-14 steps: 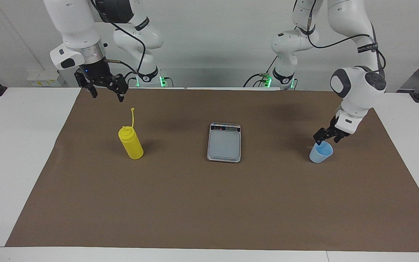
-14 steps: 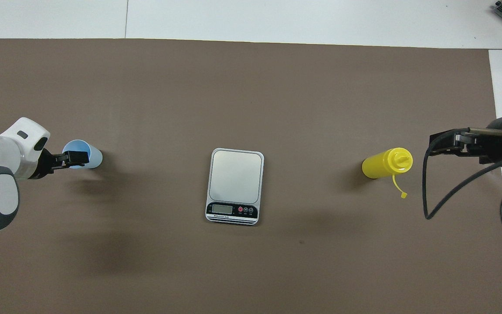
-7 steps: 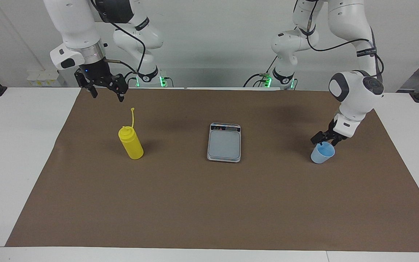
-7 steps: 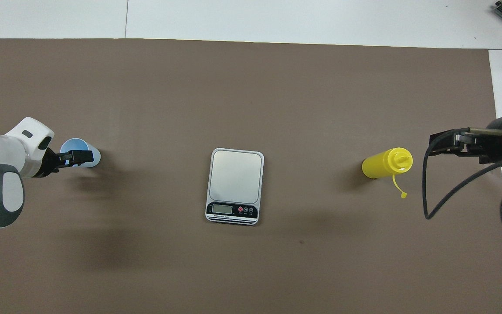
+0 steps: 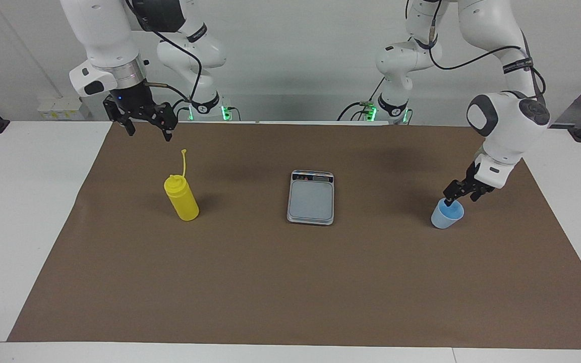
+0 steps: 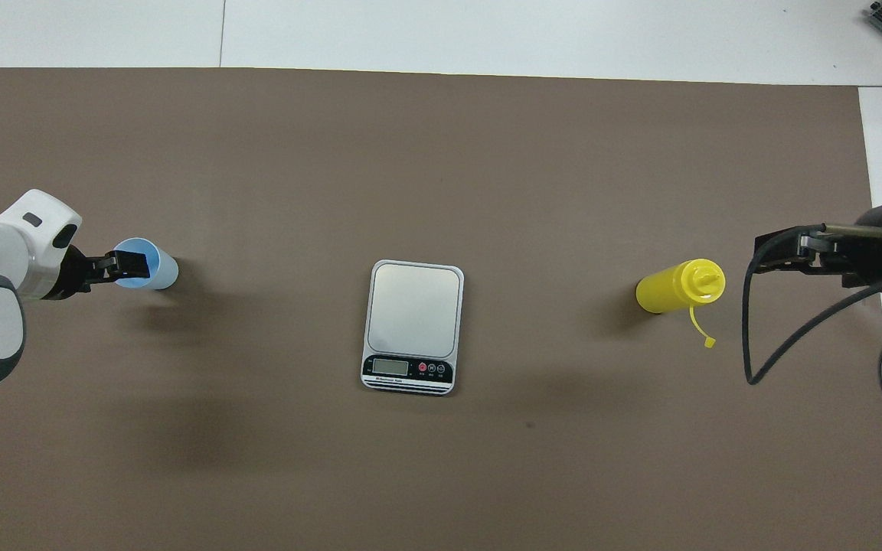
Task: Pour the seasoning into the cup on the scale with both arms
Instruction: 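Reach the left gripper to the blue cup and grasp it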
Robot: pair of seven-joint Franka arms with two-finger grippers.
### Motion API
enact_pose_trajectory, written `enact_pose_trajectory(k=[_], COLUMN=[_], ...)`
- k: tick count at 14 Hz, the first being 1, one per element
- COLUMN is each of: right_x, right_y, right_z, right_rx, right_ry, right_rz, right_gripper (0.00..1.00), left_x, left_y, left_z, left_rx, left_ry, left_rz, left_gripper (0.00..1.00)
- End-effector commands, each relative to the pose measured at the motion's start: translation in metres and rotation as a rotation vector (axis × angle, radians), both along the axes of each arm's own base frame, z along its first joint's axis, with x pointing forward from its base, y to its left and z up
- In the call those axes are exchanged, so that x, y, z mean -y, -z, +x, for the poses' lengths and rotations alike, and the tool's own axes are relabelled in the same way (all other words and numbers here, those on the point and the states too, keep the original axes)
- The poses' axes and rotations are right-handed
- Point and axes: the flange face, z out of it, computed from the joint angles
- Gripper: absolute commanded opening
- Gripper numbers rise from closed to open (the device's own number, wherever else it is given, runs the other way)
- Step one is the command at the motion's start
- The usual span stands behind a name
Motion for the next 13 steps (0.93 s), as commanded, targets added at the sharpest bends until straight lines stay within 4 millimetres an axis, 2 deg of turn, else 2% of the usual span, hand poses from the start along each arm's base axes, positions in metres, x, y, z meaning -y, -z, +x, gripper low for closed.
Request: enact_pose_trajectory(k=[1,5,6,7,8,9,10,11,13], right_x=[0.004,0.004,0.003,0.003,0.003,0.004,0.004,0.004,0.004], right_y=[-0.002,-0.002,-0.002,-0.002,-0.002,-0.002,-0.002,-0.002,-0.002], right_z=[-0.002,-0.002,-0.002,-0.002,-0.002,-0.002,-0.002,-0.002,-0.002], right_rx=[-0.008,-0.008,-0.008,-0.008,-0.008,-0.008,-0.008,-0.008,-0.008], right_ry=[-0.014,-0.014,-0.015,-0.016,-0.016,-0.014,-0.014,-0.014,-0.014], right_rz=[0.0,0.0,0.0,0.0,0.0,0.0,0.0,0.0,0.0], right_gripper=[1.0,1.0,1.0,1.0,1.0,1.0,1.0,1.0,1.0], left_x=[-0.009,-0.006,-0.003,0.0,0.0,0.0,0.002,0.007,0.01], left_y=[0.009,0.043,0.047,0.053,0.057,0.055,0.053,0.052,0.05], left_z=[0.003,-0.006,-0.004,-0.003,-0.002,0.0,0.001,0.003,0.005], left_rx=[0.002,0.009,0.01,0.011,0.006,0.005,0.006,0.006,0.004], left_ry=[-0.021,-0.03,-0.029,-0.03,-0.035,-0.035,-0.03,-0.022,-0.011], left_rz=[-0.01,-0.008,-0.009,-0.01,-0.012,-0.013,-0.012,-0.013,-0.013], left_gripper=[1.0,1.0,0.95,0.84,0.61,0.28,0.08,0.0,0.0])
